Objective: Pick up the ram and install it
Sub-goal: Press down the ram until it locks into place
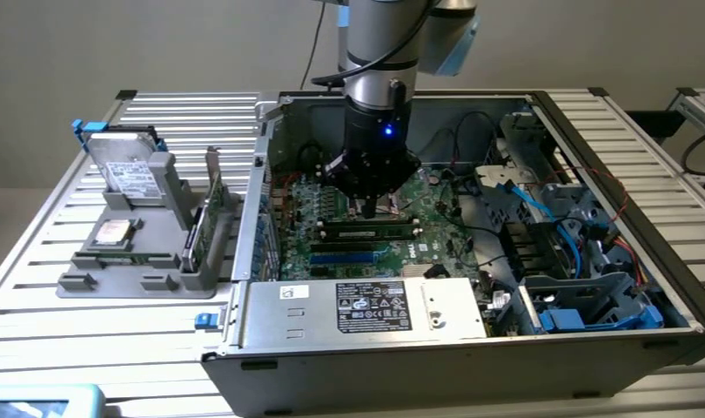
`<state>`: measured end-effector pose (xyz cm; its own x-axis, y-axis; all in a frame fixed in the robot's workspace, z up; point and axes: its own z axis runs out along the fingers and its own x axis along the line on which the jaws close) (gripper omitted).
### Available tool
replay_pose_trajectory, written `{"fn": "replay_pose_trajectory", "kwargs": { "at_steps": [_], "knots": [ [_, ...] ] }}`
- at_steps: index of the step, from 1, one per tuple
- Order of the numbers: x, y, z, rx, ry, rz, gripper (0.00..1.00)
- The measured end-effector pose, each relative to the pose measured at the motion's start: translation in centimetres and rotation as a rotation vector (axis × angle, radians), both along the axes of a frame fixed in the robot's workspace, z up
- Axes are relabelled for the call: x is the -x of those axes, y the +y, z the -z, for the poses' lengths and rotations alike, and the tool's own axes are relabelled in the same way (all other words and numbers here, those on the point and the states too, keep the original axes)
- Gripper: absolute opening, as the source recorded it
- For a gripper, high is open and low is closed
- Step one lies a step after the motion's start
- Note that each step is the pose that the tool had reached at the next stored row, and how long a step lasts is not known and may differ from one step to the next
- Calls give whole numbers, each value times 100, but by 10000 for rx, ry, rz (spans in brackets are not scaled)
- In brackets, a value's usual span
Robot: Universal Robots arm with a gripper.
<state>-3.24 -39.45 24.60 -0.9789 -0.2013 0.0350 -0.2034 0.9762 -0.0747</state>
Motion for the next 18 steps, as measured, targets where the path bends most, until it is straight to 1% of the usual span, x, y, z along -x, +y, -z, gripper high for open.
{"fn": "replay_pose_trajectory", "kwargs": {
  "at_steps": [4,8,12,18],
  "knots": [
    [0,0,0,20,-47,381,11],
    [0,0,0,30,-123,688,11],
    [-1,0,0,31,-139,862,11],
    [-1,0,0,32,-144,880,11]
  ]
}}
